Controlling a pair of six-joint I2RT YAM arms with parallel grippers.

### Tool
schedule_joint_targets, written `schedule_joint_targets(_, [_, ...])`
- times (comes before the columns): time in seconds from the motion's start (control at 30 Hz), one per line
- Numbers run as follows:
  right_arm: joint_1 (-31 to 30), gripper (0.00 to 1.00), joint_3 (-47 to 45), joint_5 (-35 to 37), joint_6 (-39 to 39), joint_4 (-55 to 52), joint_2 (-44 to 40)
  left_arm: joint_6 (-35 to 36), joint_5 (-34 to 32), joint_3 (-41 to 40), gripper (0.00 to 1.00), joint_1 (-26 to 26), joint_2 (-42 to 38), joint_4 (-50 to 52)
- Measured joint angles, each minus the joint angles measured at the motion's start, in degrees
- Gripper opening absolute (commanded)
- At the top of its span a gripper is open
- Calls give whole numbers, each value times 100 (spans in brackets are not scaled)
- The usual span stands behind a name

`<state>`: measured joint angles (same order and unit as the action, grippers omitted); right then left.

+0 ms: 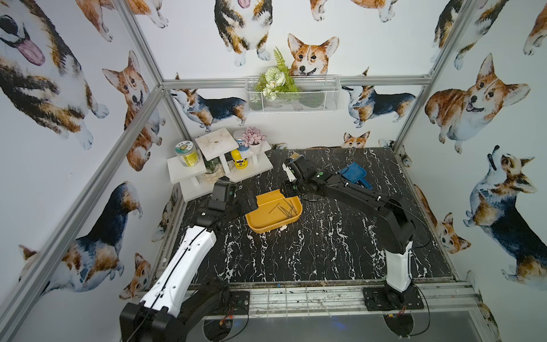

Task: Put the nails on the desktop into the storage box
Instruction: Place the nail in the storage box, then pick up the nail from the center of the board.

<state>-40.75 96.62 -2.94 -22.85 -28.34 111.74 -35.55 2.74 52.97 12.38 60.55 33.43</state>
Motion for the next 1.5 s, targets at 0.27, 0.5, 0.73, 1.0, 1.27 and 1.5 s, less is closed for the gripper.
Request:
schedule_joint_targets(0.27, [654,62,-804,39,151,-35,-953,70,-181,573,100,570,501,11])
schedule_joint_targets(0.5, [1569,62,-1742,-17,393,-13,-1759,133,-422,1248,100,1530,1292,-184])
schedule_joint_targets(0.73, [2457,56,-2579,-184,581,-2,-2055,131,-514,1394,100,2181,1714,-603])
schedule_joint_targets(1.0, [2538,39,-2955,-520,673,221,-1646,81,-535,1132,100,2555,1818,-944])
schedule_joint_targets(1.27, [2166,32,-2809,-623,658,328,-1029,-42,-579,723,100,2597,1488,-1027])
schedule_joint_targets(1.5, [2096,25,-2424,-584,658,382,-570,-107,-654,525,100,2597,1235,-1021])
